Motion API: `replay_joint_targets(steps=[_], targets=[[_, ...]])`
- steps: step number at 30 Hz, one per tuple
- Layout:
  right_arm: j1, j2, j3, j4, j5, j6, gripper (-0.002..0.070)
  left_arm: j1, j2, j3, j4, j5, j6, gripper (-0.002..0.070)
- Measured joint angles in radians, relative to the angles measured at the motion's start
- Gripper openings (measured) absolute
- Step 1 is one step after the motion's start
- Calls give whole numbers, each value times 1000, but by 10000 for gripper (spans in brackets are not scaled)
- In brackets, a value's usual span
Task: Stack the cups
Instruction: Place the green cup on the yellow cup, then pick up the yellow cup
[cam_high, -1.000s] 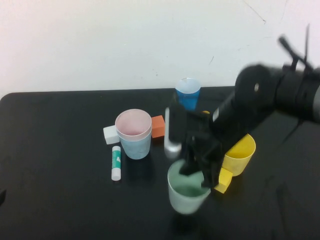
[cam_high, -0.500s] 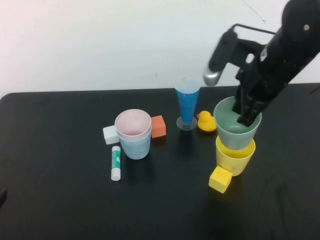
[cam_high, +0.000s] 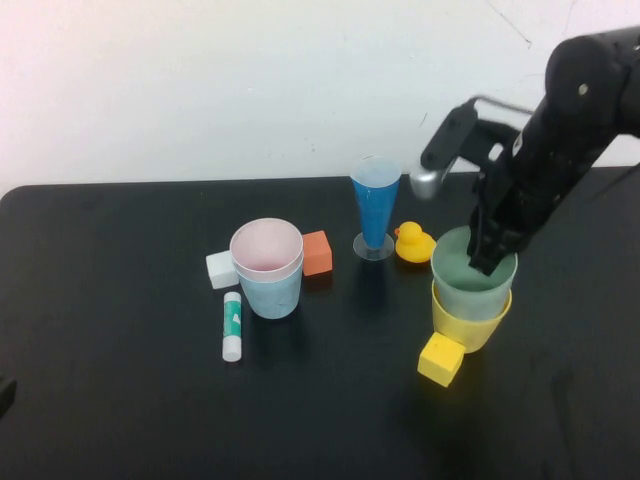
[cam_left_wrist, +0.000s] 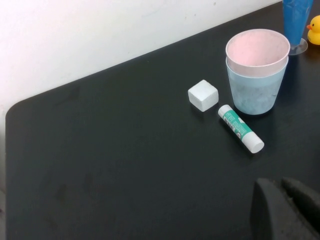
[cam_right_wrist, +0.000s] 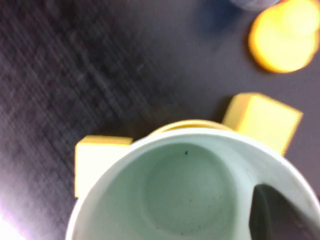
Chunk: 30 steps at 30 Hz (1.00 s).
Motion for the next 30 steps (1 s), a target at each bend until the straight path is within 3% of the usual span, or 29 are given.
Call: replay_joint_targets(steps=[8,13,20,22,25,30], targets=[[0,45,0,11,2,-46,268,0,0,0,0,0,0,2],[0,85,0,1,-45,-49,298,0,-1,34,0,-23,0,1],[0,163,0,-8,-82,-50,293,0,-1,52,0,-51,0,1],[0,172,0,-10,-82,-50,249,0,-1,52,0,-53,0,1],[0,176,-10,3,-60,-50,101,0,-1,52,0,-53,0,1],[-2,177,-155,123,66,-91,95,0,-1,52,0,-54,0,1]])
